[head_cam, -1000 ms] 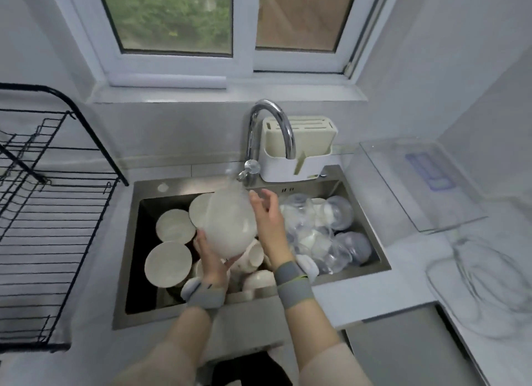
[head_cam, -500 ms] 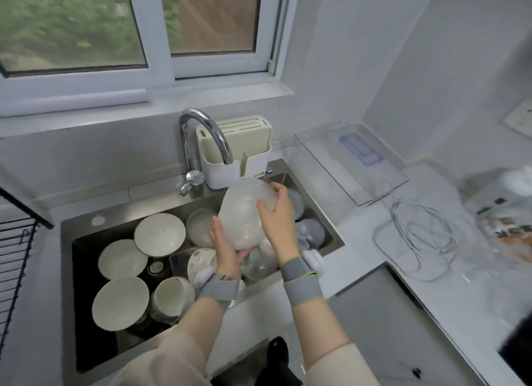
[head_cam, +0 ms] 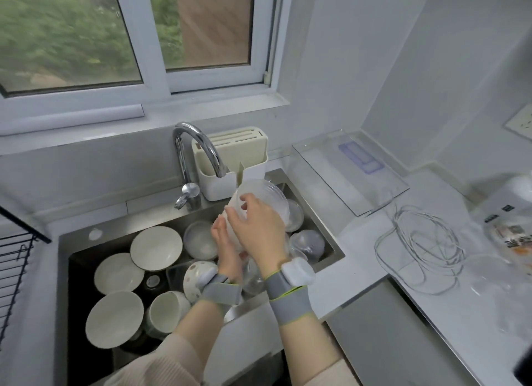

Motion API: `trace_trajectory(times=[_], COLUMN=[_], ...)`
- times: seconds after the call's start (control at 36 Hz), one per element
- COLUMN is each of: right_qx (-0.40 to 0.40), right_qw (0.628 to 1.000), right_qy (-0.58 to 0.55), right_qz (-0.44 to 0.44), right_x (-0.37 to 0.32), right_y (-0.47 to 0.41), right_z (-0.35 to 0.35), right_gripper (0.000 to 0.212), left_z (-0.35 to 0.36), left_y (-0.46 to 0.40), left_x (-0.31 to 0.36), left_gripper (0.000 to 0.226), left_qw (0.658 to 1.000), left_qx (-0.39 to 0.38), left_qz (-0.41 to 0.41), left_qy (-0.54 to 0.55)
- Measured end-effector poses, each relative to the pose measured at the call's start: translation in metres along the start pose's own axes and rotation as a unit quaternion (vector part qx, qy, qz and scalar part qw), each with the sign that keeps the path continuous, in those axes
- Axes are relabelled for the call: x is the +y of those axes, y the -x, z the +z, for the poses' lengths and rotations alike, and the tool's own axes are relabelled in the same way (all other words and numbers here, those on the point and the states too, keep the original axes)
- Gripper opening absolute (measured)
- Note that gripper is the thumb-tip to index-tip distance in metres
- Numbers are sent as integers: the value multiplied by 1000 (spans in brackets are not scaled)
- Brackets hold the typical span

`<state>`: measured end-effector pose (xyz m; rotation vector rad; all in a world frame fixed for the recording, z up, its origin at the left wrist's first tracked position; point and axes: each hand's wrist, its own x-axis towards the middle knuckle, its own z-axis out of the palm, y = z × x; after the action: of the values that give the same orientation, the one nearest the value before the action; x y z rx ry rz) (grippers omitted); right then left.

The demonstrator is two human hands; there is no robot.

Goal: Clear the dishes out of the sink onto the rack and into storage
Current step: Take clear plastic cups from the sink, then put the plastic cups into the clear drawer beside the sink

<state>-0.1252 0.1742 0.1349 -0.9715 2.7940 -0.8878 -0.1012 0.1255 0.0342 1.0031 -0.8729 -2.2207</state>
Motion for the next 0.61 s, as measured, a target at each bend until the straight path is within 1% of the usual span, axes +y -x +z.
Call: trace_trajectory(times=[0.03, 0.06, 0.08, 0.14, 0.19, 0.28, 0.36, 0.42, 0.47, 0.61], right_qx=[-1, -1, 0, 2, 12, 38, 59, 70, 91, 133], right_qw=[1000, 1000, 1000, 1000, 999, 998, 996, 993, 989, 960], right_qy=[-7, -11, -16, -28, -30, -47, -71, -87, -108, -229], right_qz=[-8, -8, -7, -12, -11, 2, 15, 32, 49, 95], right_x=[2, 3, 5, 16, 24, 33, 56, 72, 89, 140], right_y=[-5, -6, -9, -20, -27, -36, -55, -70, -85, -130], right_z=[1, 2, 1, -1, -4, -12, -27, -41, -55, -91], right_gripper=[42, 39, 36, 33, 31, 29, 25, 24, 22, 27], left_z=[2, 2, 3, 12, 22, 33, 57, 81, 105, 172], left_y=[-2, -4, -5, -6, -4, -6, -11, -15, -20, -32], left_x=[0, -1, -1, -1, 2, -1, -8, -11, -13, -13], left_gripper=[41, 37, 37, 40, 40, 43, 48, 49, 49, 54], left_qw=[999, 997, 997, 997, 998, 994, 992, 989, 987, 978], left_qx=[13, 20, 23, 40, 38, 42, 40, 39, 43, -5], left_qz=[35, 56, 64, 61, 49, 73, 77, 89, 102, 159], left_qy=[-28, -49, -48, -39, -31, -69, -88, -112, -112, -132])
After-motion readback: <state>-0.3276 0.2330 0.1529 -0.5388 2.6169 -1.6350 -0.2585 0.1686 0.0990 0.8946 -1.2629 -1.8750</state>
